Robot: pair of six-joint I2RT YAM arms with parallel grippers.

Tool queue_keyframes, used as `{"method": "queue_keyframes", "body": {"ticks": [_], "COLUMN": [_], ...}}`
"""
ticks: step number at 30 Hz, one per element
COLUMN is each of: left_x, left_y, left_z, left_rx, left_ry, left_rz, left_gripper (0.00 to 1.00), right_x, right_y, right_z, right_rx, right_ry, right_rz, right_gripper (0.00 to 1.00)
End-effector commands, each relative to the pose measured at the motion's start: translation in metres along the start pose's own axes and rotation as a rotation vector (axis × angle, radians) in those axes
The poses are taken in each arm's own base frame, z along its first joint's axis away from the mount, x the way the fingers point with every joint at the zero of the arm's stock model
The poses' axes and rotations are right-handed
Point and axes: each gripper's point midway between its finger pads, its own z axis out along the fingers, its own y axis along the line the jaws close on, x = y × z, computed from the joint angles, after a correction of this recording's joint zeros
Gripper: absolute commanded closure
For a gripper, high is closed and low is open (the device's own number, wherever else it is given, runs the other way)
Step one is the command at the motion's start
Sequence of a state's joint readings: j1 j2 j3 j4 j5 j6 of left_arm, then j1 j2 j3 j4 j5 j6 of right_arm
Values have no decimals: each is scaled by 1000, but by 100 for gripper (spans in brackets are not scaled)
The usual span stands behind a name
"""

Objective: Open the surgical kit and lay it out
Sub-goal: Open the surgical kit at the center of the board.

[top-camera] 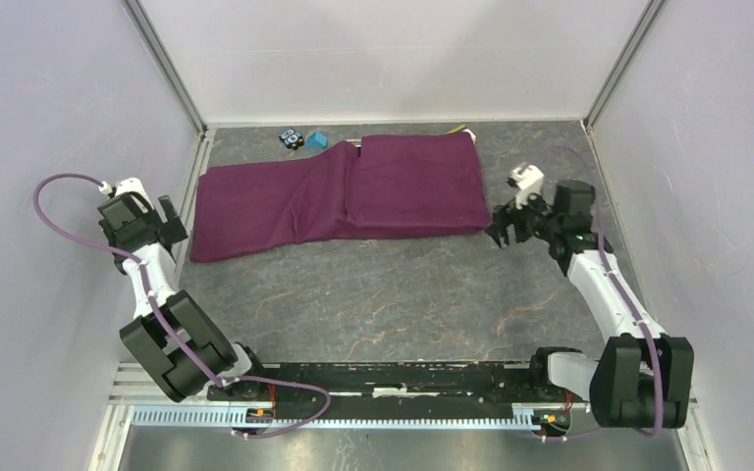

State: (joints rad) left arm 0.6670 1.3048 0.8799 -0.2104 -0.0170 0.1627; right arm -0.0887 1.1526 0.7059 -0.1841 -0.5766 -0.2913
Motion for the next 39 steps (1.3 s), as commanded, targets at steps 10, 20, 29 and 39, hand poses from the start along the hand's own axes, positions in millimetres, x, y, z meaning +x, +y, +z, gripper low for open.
{"method": "queue_keyframes", "body": {"ticks": [10, 20, 29, 39], "left_x": [-96, -96, -85, -77], "left_y": [-78, -93, -99, -103], "left_z": [-96, -152, -158, -153], "left_rx": [458, 545, 577, 596], "left_ry": [-225, -310, -294, -274], "left_rz": [-93, -86, -73, -80], "left_gripper": [0, 0, 0, 0], "right_x": [-116, -117, -97, -98], "right_y": [153, 262, 275, 272], "right_z": [104, 183, 221, 221], "right_rx": [-234, -355, -341, -321], "right_ry": [-27, 46, 117, 110], "right_rz": [-550, -727, -743, -729], "right_gripper": [15, 14, 28, 58]}}
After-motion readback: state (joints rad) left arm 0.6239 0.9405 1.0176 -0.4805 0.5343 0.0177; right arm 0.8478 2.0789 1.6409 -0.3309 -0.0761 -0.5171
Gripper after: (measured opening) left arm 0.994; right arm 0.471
